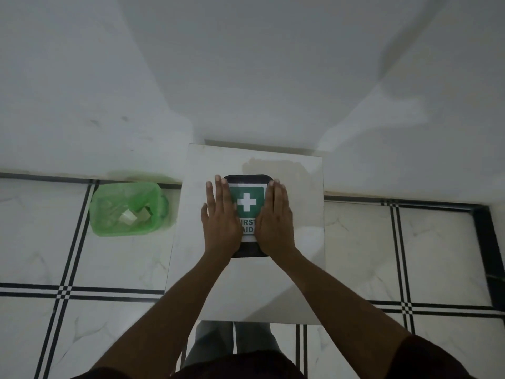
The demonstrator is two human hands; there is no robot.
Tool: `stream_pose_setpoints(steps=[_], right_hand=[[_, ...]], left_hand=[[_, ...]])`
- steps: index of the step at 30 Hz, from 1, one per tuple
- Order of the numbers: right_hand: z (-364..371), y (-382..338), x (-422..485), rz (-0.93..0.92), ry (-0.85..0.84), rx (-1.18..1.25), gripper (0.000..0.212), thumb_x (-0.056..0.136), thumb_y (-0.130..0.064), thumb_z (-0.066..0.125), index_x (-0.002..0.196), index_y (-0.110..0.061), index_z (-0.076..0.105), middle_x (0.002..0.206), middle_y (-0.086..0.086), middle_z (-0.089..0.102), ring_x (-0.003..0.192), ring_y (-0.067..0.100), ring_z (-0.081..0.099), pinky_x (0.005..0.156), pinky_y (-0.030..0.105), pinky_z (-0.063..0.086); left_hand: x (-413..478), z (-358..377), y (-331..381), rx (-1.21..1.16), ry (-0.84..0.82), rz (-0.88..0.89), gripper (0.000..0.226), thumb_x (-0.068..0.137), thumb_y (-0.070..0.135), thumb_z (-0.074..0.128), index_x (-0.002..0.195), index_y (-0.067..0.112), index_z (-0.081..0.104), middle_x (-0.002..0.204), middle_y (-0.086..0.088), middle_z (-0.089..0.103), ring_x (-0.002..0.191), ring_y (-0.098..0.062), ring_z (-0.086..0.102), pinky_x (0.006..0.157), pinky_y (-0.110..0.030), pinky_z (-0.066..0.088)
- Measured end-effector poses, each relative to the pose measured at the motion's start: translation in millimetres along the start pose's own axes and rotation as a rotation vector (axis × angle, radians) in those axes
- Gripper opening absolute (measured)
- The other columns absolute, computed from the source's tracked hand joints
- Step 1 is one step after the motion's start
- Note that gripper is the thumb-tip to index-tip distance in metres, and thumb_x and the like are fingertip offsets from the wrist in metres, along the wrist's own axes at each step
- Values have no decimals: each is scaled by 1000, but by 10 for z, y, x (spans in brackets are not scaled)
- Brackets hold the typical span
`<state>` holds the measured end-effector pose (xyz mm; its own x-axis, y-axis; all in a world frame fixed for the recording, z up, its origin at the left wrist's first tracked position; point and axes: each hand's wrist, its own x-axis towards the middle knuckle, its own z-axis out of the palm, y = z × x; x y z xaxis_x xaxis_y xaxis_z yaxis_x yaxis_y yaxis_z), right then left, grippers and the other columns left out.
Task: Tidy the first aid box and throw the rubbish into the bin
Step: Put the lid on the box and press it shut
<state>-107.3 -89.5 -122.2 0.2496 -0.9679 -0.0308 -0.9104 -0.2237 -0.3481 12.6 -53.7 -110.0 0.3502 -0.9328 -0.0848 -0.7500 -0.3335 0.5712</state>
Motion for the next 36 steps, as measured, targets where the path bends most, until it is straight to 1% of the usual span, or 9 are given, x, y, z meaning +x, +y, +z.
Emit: stream_pose_setpoints(steps=[4,15,18,21,23,25,30,32,36], right_hand=[[-7,27,18,-93,-77,128,85,92,-56,39,148,-1,8,159,15,8,148,26,1,120,40,13],[-38,75,156,-150,-102,94,82,96,-55,5,141,11,26,150,27,30,140,38,27,112,41,26],[-70,37,180,-141,-79,158,83,96,-53,1,140,11,30,147,28,35,138,38,32,110,41,22],[-129,-30,267,-60,35,255,62,100,-39,20,127,7,52,134,26,53,125,34,52,106,39,39],[-171,-90,406,60,183,387,32,98,-21,41,97,0,65,103,19,70,91,25,68,86,37,58],[-197,-148,535,204,275,534,19,94,-16,54,81,-3,61,81,10,66,71,14,58,66,29,53],[-106,-99,615,596,191,877,40,88,-31,64,120,-10,51,82,3,63,73,11,62,70,15,51],[-69,-24,622,624,76,905,36,89,-39,61,108,-9,64,84,6,69,74,14,67,72,22,56],[-73,33,643,620,25,899,39,91,-38,59,76,-4,70,67,5,70,57,12,66,50,8,49]], left_hand=[[20,58,-67,10,-40,29,57,100,37,13,150,18,-7,161,-2,-7,147,-18,-11,119,-51,13],[71,57,-108,-11,-99,33,62,96,44,6,151,18,-1,161,0,-1,146,-18,15,117,-54,16],[58,66,-131,-32,-104,16,60,97,40,14,151,20,0,162,2,1,134,-20,40,107,-57,33],[163,19,-110,-16,32,30,49,97,32,27,142,15,30,152,-9,33,104,-25,58,85,-49,49],[338,-23,-8,-33,154,48,34,96,30,30,116,10,49,123,-13,56,92,-29,57,74,-42,48],[476,-44,62,-111,217,-10,27,98,30,30,97,11,50,97,-10,59,83,-25,55,66,-37,47],[556,-19,-20,-427,202,-315,33,99,40,39,102,11,55,95,-8,61,85,-19,58,72,-29,44],[580,-19,-31,-526,141,-399,42,96,46,43,88,9,62,82,-5,61,74,-16,57,67,-25,43],[617,30,-84,-636,142,-503,50,90,50,53,74,3,62,72,-6,61,65,-13,56,57,-17,39]])
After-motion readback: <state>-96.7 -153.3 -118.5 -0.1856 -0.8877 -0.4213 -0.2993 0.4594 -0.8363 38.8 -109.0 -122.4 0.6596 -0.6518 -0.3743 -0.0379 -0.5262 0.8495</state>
